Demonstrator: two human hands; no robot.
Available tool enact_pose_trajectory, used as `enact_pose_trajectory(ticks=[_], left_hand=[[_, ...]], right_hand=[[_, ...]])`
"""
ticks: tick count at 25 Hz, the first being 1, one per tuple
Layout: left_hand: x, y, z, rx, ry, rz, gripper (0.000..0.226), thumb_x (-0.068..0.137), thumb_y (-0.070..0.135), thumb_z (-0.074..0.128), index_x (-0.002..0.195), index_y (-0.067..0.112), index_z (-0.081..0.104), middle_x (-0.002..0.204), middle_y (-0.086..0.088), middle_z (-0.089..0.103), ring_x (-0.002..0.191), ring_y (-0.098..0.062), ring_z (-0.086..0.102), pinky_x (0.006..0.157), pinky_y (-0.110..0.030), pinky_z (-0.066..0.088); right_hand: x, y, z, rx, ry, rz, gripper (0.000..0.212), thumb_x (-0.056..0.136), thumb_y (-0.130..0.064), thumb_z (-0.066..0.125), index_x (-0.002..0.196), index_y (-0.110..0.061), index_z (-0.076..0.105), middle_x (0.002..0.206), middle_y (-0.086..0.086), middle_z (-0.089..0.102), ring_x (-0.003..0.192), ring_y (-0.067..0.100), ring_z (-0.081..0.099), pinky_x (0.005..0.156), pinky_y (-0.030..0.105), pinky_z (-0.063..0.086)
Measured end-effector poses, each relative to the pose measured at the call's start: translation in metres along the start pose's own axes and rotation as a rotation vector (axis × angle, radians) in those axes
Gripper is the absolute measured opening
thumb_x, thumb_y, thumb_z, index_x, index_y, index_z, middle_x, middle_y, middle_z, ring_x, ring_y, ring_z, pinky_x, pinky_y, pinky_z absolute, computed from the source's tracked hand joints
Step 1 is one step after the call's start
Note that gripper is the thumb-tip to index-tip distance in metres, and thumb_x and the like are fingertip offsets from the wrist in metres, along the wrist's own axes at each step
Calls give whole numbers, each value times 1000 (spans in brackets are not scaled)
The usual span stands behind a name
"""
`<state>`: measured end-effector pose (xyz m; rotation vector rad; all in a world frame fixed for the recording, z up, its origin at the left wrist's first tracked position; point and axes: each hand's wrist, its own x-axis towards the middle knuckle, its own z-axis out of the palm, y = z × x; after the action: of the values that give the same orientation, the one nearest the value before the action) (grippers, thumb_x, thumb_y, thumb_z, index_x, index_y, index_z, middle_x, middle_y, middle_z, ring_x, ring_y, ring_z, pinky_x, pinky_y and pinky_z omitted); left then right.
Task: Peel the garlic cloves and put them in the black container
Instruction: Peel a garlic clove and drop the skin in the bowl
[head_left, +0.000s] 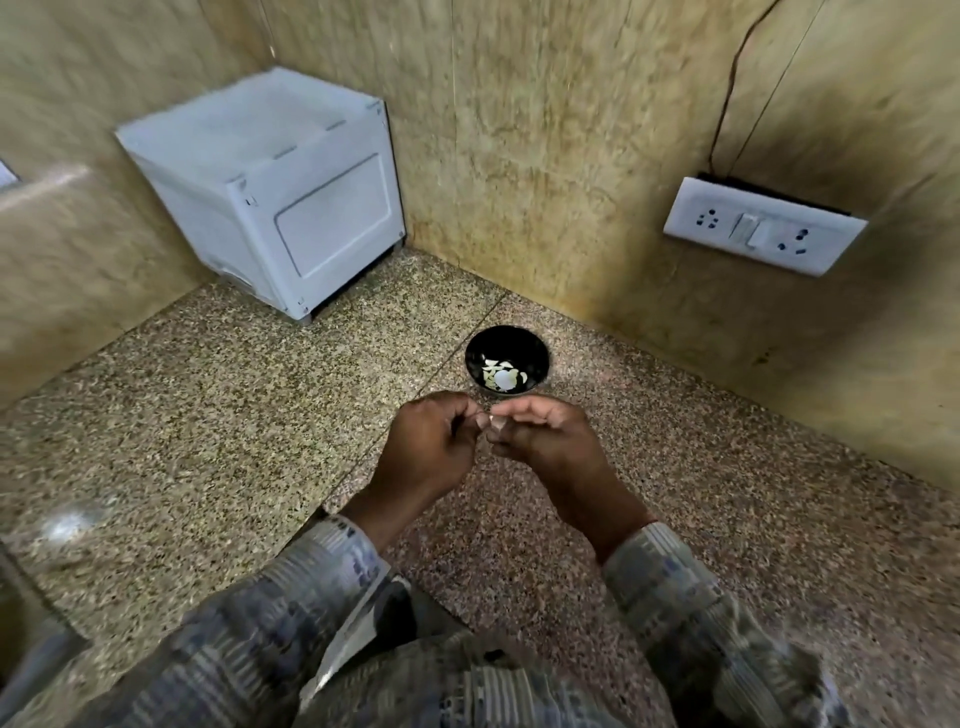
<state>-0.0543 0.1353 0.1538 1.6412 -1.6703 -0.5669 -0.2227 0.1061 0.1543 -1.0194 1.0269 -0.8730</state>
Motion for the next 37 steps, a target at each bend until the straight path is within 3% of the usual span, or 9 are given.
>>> enact_pose_trajectory(ticks=[6,8,10,12,17,19,25,32,37], left_hand=[[18,42,-38,-725,-255,-507,22,94,-5,54,85,9,69,72,-5,61,60,-17,54,59,-33,45],[14,46,-43,-262,-88,-63,17,91,-2,63,91,12,72,77,0,65,68,-16,57,62,-32,49],[12,46,-47,359,125,497,28,80,-4,63,104,8,70,90,-2,66,80,-17,61,70,-29,52],[13,45,-49,450,143,687,38,77,-3,62,114,7,67,98,-3,67,89,-18,63,77,-29,52],[17,64,-52,-500,-131,-20,19,97,5,66,90,20,76,79,9,72,73,-11,63,72,-32,50],[16,66,-53,-643,-173,-83,21,99,4,62,92,17,77,83,0,75,75,-18,63,73,-38,53],[6,64,-49,-554,-65,43,16,97,2,65,97,15,75,84,5,74,79,-16,66,76,-37,55],[-1,58,-47,-556,0,89,15,100,4,61,100,13,74,93,-1,75,90,-20,71,82,-41,57],[1,55,-50,-181,56,123,21,98,8,67,86,25,70,77,15,65,70,-3,59,65,-20,43]], right_hand=[[-10,-46,-1,-591,-2,-632,23,87,4,72,97,-16,74,96,-5,75,89,13,72,80,28,59],[-12,-59,5,-425,39,-436,20,88,5,72,98,-12,73,97,5,77,85,16,72,74,29,58],[-17,-74,9,78,-25,25,17,91,7,66,100,-6,70,91,14,75,76,18,68,67,27,56],[-22,-80,5,320,-59,209,16,93,8,63,102,-4,68,85,13,71,71,16,66,66,26,56],[-31,-73,1,-69,-18,-381,17,91,7,69,106,-2,73,104,15,77,83,24,70,73,31,59],[-31,-74,0,-118,-5,-434,17,92,3,70,107,-5,75,104,10,78,87,27,73,75,32,61],[-31,-74,8,-206,27,-418,14,96,-1,68,107,-7,74,99,8,78,81,23,74,74,28,60],[-42,-66,26,491,-162,-30,16,101,1,55,108,-7,67,92,12,63,82,17,58,73,26,55],[-43,-60,19,-61,9,-308,14,99,-2,63,108,-7,73,101,12,76,84,16,68,75,27,58]])
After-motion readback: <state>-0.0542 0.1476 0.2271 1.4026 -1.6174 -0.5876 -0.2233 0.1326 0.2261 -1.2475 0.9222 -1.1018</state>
